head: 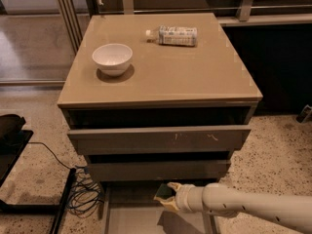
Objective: Place sponge into bottom drawer
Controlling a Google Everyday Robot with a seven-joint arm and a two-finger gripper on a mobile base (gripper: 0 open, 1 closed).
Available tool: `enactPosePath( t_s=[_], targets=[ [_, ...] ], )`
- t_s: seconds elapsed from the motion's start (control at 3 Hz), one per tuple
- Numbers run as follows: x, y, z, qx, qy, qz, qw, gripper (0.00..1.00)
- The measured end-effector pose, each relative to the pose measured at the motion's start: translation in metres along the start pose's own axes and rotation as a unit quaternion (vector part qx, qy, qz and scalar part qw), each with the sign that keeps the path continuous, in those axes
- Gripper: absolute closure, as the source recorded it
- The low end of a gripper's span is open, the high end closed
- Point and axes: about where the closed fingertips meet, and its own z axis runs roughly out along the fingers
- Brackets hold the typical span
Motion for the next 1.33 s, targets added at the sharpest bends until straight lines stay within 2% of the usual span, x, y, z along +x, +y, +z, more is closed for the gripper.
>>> enactPosePath(
  t_s=[0.33,0.67,1.0,1.33],
  targets=[
    [0.027,0.002,0.024,0.038,-0.023,-0.011,0.9990,1.00],
    [0.058,-0.004,0.041,0.056,-0.037,-0.017,0.9976,1.00],
    [0.058,-0.002,0.044,0.056,-0.036,-0.019,0.9976,1.00],
    [0.078,-0.001,0.071,0.059,-0.016,-0.015,0.9980,1.00]
  ],
)
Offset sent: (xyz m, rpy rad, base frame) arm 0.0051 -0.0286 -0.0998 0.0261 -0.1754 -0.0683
